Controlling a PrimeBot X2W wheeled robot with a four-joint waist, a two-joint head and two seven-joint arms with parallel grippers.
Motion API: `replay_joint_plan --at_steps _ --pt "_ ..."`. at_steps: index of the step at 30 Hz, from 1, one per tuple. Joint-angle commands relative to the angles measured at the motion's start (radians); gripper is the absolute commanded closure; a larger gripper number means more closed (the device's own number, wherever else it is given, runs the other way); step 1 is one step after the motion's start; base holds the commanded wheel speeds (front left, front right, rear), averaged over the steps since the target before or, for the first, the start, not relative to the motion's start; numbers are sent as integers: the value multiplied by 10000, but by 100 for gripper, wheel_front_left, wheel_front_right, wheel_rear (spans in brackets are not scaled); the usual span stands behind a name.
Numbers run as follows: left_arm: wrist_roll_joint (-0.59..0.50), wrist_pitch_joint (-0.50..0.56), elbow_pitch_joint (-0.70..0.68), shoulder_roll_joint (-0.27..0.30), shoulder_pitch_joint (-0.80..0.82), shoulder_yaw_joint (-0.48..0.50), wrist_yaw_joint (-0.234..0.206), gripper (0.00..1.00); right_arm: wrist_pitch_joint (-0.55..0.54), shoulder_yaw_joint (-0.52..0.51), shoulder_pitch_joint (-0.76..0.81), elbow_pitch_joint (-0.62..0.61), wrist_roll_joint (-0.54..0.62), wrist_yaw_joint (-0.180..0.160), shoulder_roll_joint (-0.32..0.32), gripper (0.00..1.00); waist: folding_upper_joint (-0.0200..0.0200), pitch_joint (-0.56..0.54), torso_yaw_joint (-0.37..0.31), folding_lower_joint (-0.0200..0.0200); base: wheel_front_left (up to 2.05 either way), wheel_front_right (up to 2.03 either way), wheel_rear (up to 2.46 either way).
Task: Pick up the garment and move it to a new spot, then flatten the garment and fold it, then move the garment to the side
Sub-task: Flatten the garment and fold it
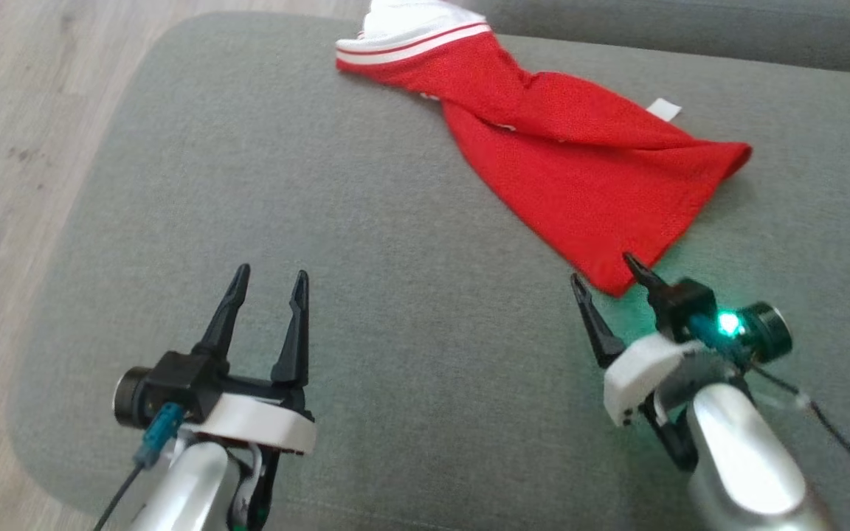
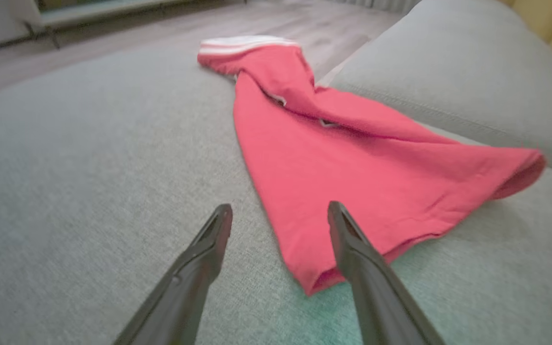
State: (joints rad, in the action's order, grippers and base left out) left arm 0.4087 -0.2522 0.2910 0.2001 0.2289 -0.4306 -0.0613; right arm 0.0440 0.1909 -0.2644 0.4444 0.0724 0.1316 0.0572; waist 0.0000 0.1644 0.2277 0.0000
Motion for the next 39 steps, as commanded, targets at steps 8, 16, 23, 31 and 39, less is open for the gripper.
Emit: replay_joint_plan --at_steps 8,16,23,31,39 --pt "-223 -94 -32 -513 521 489 254 0 -1269 604 -1928 2035 595 -9 508 0 0 499 671 0 0 0 0" --pt "-443 -95 24 -722 600 898 473 0 -1702 999 -2921 3821 385 -9 472 0 0 795 676 0 0 0 0" --pt "-663 -95 172 -784 647 1175 585 0 -1089 1169 -3320 4668 -15 -9 313 100 0 659 398 0 0 0 0" --pt "-791 -95 238 -755 336 1510 653 0 194 513 -2661 4574 -302 -9 265 100 0 -124 -537 0 0 0 0" --pt "-881 -95 290 -784 30 1553 732 0 453 -970 -1150 3662 -417 -9 589 100 0 -757 -1336 0 0 0 0"
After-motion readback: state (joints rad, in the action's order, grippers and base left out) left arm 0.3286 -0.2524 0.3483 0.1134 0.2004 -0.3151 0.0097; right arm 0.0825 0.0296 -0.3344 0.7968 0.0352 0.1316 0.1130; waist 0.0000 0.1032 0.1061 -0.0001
